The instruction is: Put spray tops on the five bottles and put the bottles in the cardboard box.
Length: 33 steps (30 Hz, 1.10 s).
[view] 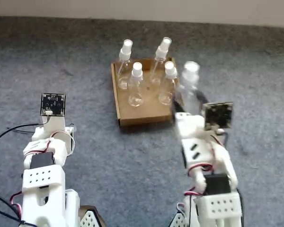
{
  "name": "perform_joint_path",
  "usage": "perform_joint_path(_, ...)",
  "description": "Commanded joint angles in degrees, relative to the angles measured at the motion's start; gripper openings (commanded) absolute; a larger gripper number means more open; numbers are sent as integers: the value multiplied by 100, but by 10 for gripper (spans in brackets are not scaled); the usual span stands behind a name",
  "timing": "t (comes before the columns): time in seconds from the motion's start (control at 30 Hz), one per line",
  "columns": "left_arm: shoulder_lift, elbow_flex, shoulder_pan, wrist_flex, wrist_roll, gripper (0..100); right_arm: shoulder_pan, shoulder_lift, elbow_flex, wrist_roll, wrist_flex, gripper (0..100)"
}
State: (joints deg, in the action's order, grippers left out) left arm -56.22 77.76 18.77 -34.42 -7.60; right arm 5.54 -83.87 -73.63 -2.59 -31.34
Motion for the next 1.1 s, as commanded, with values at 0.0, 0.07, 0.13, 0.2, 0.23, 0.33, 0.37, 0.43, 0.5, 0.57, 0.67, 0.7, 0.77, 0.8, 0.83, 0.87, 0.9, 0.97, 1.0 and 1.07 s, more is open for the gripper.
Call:
perform_joint_path(0.0,-22,-22,57,132,-18,166,-1288,-462,13,-1029,-1218,5)
perform_joint_path(0.07,-22,-22,48,132,-18,166,-1727,-295,-321,-1802,-1376,5)
perform_joint_path(0.13,-22,-22,48,132,-18,166,-2070,-13,-708,-2119,-1385,5)
perform_joint_path(0.2,-22,-13,48,114,-18,166,-2273,356,-998,-2268,-1385,5)
perform_joint_path(0.23,-22,-13,48,114,-18,165,-2352,593,-1095,-2338,-1385,5)
perform_joint_path(0.33,-31,66,48,132,-18,165,-2519,1393,-998,-2435,-1182,5)
perform_joint_path(0.37,-40,66,48,132,-18,165,-2589,1701,-936,-2409,-980,5)
perform_joint_path(0.43,-40,75,48,132,-18,165,-2774,2360,-813,-2426,-532,5)
perform_joint_path(0.5,-48,84,48,132,-18,165,-2941,3143,-673,-2444,-198,5)
perform_joint_path(0.57,-57,84,48,132,-18,165,-3073,3996,-356,-2444,-84,5)
perform_joint_path(0.67,-57,92,48,132,-18,165,-3345,5305,470,-2435,-75,5)
perform_joint_path(0.7,-57,92,48,132,-18,165,-3433,5675,760,-2435,-75,5)
perform_joint_path(0.77,-48,92,48,132,-18,165,-3574,6325,1235,-2497,-75,5)
perform_joint_path(0.8,-48,92,48,132,-18,165,-3600,6598,1420,-2681,-75,5)
perform_joint_path(0.83,-48,92,48,132,-18,165,-3618,6818,1499,-2954,-75,5)
perform_joint_path(0.87,-48,92,48,132,-18,165,-3626,6993,1516,-3288,-75,5)
perform_joint_path(0.9,-48,92,48,132,-18,165,-3626,7116,1534,-3701,-75,5)
perform_joint_path(0.97,-40,92,48,132,-18,165,-3618,7213,1499,-4475,-75,5)
perform_joint_path(1.0,-40,92,48,132,-18,165,-3618,7222,1490,-4782,-75,5)
perform_joint_path(1.07,-31,92,48,132,-18,165,-3635,7222,1473,-5002,-127,8)
